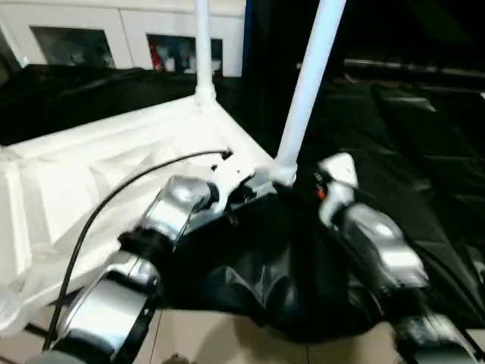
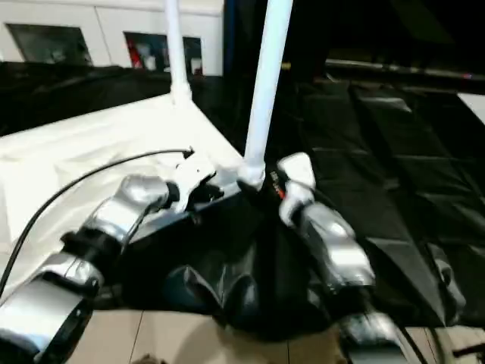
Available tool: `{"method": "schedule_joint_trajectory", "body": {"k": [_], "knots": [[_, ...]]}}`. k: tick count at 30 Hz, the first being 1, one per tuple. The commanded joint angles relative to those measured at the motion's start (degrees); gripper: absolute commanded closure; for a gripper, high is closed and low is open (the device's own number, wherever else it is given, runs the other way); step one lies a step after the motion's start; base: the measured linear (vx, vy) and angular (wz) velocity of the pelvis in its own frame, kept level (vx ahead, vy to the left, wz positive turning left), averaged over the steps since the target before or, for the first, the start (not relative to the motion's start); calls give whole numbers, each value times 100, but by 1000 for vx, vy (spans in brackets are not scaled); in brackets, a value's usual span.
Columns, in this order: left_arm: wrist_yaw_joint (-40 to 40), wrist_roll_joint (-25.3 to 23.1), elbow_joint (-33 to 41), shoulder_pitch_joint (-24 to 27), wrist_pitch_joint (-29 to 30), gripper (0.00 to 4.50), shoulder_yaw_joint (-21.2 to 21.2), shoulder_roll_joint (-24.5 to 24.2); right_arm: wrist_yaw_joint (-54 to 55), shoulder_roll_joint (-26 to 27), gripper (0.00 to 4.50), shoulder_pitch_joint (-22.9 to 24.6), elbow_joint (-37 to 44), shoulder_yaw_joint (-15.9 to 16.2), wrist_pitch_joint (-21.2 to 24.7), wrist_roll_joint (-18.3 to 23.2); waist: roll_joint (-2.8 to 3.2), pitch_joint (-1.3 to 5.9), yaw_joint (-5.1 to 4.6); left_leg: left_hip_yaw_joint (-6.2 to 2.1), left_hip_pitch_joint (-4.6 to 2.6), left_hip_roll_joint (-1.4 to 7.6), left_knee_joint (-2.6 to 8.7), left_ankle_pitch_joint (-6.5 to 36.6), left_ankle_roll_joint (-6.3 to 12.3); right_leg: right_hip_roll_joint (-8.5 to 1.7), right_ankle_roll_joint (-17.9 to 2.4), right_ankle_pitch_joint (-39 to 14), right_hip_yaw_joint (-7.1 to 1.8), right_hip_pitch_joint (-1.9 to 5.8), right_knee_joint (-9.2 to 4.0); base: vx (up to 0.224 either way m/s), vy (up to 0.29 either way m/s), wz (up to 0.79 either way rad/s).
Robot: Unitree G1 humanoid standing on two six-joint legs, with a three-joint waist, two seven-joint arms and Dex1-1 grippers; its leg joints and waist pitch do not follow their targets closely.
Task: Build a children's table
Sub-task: Insert table leg to table base, then rotate leg to tighten
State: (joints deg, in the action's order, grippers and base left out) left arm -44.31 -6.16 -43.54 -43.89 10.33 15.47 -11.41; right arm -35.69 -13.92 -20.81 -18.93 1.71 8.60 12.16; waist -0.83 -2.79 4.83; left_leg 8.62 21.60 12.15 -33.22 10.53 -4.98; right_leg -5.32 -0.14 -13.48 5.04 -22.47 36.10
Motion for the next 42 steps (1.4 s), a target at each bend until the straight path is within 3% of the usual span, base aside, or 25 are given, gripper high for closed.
{"method": "schedule_joint_trajectory", "body": {"k": [1, 2, 3, 5, 7, 9, 12, 18, 24, 32, 33, 38, 42], "knots": [[-212, 64, 210, 45, -230, 450, -38, -82, -164, -119, 4, 171, 529, 114, 243, 48, 36, 416, 31, 47, -52, 75, 251, -153, 874, -254, -1667, 1798, -281, 444, -290, 0, 0, 0], [-586, 145, 380, 158, -541, 450, 48, -163, -284, -252, 4, 339, 801, 168, 300, 46, 60, 407, 25, 47, -44, 63, 266, -25, 783, -254, -1653, 1614, -275, 437, -304, 0, 0, 0], [-1045, 257, 621, 290, -823, 450, 161, -267, -377, -396, 4, 484, 1046, 180, 359, 28, 46, 390, 30, 54, -46, 78, 283, 175, 683, -261, -1610, 1360, -282, 443, -333, 0, 0, 0], [-1209, 307, 720, 336, -875, 450, 198, -306, -388, -433, 4, 519, 1120, 177, 396, 25, 49, 382, 35, 58, -54, 85, 295, 263, 597, -268, -1603, 1187, -293, 432, -338, 0, 0, 0], [-1588, 350, 964, 420, -862, 450, 335, -476, -531, -628, 4, 625, 1374, 175, 537, 83, 101, 367, 51, 73, -89, 94, 302, 381, 475, -257, -1609, 966, -302, 384, -348, 0, 0, 0], [-1855, 340, 1089, 466, -901, 450, 423, -630, -787, -894, 4, 732, 1634, 169, 702, 165, 116, 360, 118, 79, -106, 116, 300, 347, 461, -250, -1549, 996, -317, 380, -336, 0, 0, 0], [-2010, 370, 1157, 495, -929, 450, 442, -699, -926, -1022, 4, 758, 1706, 173, 773, 203, 103, 371, 144, 81, -93, 104, 295, 290, 406, -255, -1525, 1076, -311, 386, -320, 0, 0, 0], [-2406, 451, 1358, 598, -960, 450, 456, -866, -1466, -1389, 4, 812, 1708, 426, 867, 135, 71, 377, 148, 80, -59, 85, 275, 242, 419, -261, -1495, 1073, -309, 410, -302, 0, 0, 0], [-2721, 569, 1648, 675, -817, 450, 488, -969, -1376, -1261, 4, 526, 1258, 565, 595, -97, 65, 389, 138, 88, -62, 86, 268, 187, 392, -265, -1540, 980, -305, 384, -286, 0, 0, 0], [-2832, 536, 1766, 726, -775, 450, 528, -1049, -1503, -1224, 4, 362, 1015, 596, 415, -51, 62, 409, 152, 92, -54, 70, 225, -5, 528, -250, -1585, 1248, -302, 394, -245, 0, 0, 0], [-2834, 536, 1768, 727, -774, 450, 527, -1054, -1517, -1222, 31, 353, 995, 604, 402, -46, 61, 410, 155, 91, -54, 70, 224, -11, 534, -249, -1586, 1245, -301, 397, -244, 0, 0, 0], [-2832, 517, 1784, 724, -748, 450, 520, -1072, -1665, -1187, 50, 300, 842, 646, 279, -60, 65, 407, 153, 91, -49, 73, 219, 63, 537, -253, -1603, 1122, -297, 390, -247, 0, 0, 0], [-2829, 509, 1779, 713, -741, 450, 511, -1085, -1723, -1143, 95, 253, 717, 661, 209, -57, 57, 397, 153, 93, -48, 79, 225, 238, 456, -256, -1577, 857, -299, 385, -258, 0, 0, 0]]}}
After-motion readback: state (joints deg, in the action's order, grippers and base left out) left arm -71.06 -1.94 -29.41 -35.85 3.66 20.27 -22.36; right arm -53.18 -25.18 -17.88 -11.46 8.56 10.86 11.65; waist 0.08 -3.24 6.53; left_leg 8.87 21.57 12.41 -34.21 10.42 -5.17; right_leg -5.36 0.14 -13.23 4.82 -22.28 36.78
